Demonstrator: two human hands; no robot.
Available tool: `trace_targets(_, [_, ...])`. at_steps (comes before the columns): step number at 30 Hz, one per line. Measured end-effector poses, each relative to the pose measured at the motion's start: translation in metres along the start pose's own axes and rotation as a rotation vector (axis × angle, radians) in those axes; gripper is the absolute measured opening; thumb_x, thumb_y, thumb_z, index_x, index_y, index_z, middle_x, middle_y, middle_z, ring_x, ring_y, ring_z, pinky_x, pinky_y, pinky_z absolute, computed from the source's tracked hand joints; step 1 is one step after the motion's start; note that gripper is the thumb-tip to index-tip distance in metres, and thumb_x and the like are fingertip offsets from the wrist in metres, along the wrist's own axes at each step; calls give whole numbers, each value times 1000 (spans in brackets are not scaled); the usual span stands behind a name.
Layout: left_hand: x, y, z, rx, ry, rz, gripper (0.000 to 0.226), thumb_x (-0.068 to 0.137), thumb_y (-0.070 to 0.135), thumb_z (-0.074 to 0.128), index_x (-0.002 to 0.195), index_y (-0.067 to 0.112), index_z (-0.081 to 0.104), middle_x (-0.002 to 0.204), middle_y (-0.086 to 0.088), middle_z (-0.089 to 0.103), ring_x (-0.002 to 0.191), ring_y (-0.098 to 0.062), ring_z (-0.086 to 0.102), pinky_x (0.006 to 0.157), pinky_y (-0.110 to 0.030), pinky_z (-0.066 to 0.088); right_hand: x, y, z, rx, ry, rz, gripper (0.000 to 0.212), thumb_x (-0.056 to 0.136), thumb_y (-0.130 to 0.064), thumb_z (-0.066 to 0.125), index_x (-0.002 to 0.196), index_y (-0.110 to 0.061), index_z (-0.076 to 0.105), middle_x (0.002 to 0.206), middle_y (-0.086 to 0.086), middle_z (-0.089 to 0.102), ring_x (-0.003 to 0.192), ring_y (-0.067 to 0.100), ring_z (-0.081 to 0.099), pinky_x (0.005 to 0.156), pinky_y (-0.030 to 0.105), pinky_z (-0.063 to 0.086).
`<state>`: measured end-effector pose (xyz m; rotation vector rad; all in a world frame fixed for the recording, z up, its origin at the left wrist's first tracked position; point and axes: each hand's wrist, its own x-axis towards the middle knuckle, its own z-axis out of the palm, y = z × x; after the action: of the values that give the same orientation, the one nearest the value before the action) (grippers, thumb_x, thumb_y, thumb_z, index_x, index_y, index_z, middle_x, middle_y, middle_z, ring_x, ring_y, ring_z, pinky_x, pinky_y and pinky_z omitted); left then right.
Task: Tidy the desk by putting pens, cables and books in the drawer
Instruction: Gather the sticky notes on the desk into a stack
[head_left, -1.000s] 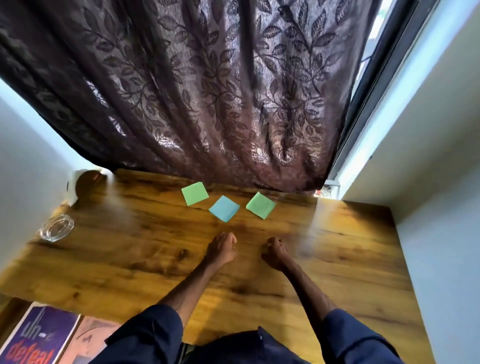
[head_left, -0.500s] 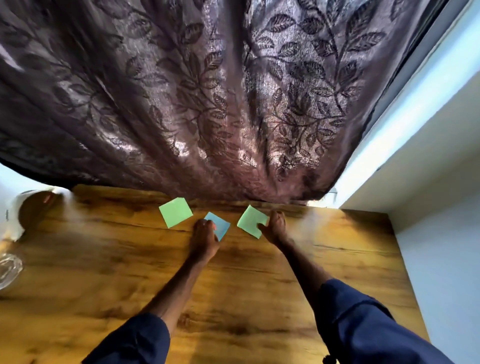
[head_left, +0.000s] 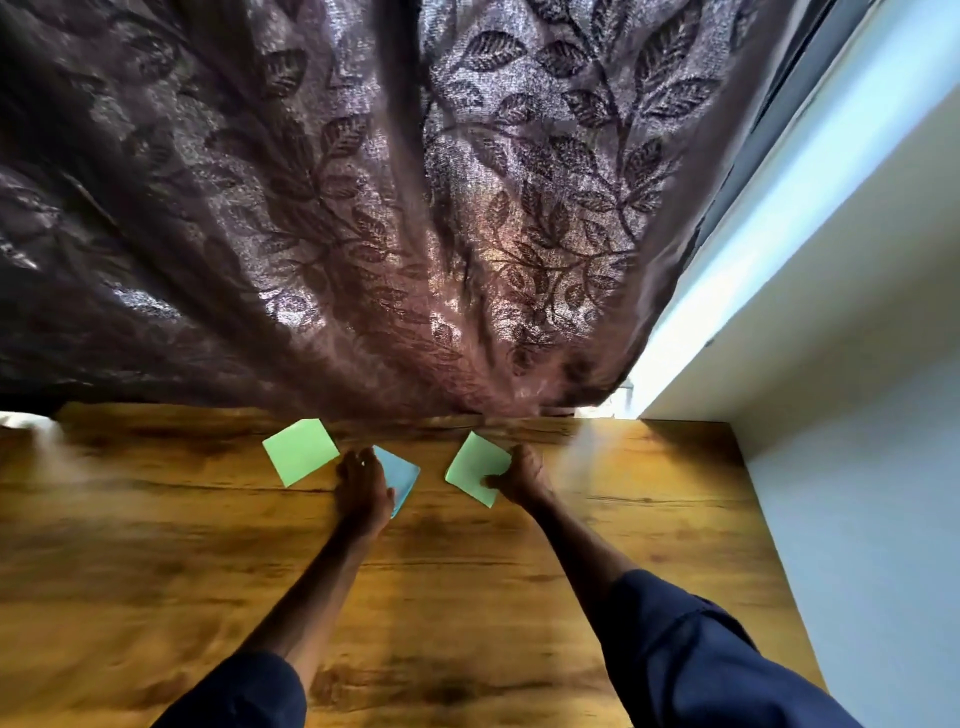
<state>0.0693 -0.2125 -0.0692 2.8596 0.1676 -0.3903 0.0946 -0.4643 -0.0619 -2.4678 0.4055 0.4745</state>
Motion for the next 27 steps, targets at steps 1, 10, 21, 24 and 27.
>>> trace_targets(1, [1,1,-1,26,-14,-23,83,93,29,70,156,-1,25,160,-23,29,147,-40,29,118,-49,30,-4,2,-2,35,11,5,65,69,-37,85,122,-10,59,118,11,67,108,32,63,82,43,57])
trace_targets(10, [0,14,-17,-11,-85,-221,89,90,33,75,155,5,22,154,-28,32,141,-46,36,112,-60,36,-32,18,-28,199,-31,-12,30,84,-23,75,108,-5,74,102,13,76,85,25,71,68,38,58])
trace_targets(21, [-25,3,0,-443,-100,-254,80,97,29,66,157,-2,23,160,-23,32,145,-39,36,117,-43,33,-74,32,-28,608,-59,74,20,87,-13,74,106,-7,71,96,18,73,74,25,68,62,39,58])
trace_targets(24, [-58,5,8,-824,-216,-339,70,102,14,57,158,5,15,152,-17,40,113,-41,63,81,-37,60,-107,32,-19,878,-83,155,19,93,-11,68,110,-4,65,105,22,68,75,26,64,51,29,52])
trace_targets(27, [-98,-5,19,-1076,-289,-408,62,100,1,57,151,10,23,139,-21,49,85,-30,66,42,-19,53,-146,41,-2,1034,-124,197,21,97,-8,61,115,3,62,103,17,65,78,25,65,49,29,56])
